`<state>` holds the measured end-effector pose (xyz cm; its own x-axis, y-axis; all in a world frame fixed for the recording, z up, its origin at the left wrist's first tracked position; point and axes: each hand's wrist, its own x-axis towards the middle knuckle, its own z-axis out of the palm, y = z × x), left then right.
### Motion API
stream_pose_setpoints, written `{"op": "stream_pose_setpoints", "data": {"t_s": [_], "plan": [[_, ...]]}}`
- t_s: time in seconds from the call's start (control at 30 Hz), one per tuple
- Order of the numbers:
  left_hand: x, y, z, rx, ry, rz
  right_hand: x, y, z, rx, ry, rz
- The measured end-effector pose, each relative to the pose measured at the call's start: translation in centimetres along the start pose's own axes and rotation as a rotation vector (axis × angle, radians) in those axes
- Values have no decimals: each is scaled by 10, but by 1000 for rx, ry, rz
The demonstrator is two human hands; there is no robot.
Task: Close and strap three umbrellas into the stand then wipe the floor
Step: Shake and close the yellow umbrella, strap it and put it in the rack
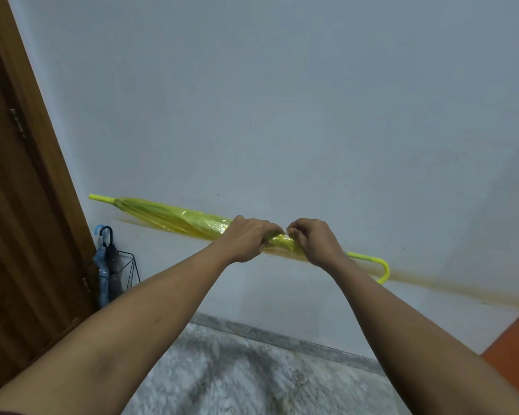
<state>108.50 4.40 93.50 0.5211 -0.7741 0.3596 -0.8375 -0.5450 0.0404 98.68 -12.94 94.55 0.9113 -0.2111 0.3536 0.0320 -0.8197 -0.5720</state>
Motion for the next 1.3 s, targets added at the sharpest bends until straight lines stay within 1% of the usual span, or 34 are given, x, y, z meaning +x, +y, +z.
{"op": "stream_pose_setpoints", "data": {"t_s": [0.23, 0.53, 0.63, 0.77, 0.93, 1.03, 1.07, 1.13, 1.2, 1.23, 1.3], "plan": [[1, -1, -1, -48, -46, 0, 0, 3, 0, 11, -21, -8], [5, -4, -5, -109, -64, -33, 0, 7, 6, 11, 51, -67], [7, -4, -7, -87, -48, -18, 1, 7, 10, 97, 116, -9], [10, -8, -9, -77, -47, -12, 4, 3, 14, 111, 120, 9], [10, -15, -11, -188, -71, -63, 3, 3, 10, -49, 82, -136], [11, -17, -14, -268, -106, -102, 2, 7, 15, -285, 57, -234], [12, -17, -15, -305, -123, -117, 3, 9, 18, -380, 77, -270], [15, -18, -16, -401, -155, -152, 5, 12, 25, -517, 170, -318], [18, -20, -17, -499, -171, -167, 7, 12, 29, -561, 251, -347], [18, -21, -17, -528, -176, -168, 7, 11, 30, -565, 264, -353], [19, -23, -19, -515, -184, -170, 8, 11, 31, -549, 234, -326]]}}
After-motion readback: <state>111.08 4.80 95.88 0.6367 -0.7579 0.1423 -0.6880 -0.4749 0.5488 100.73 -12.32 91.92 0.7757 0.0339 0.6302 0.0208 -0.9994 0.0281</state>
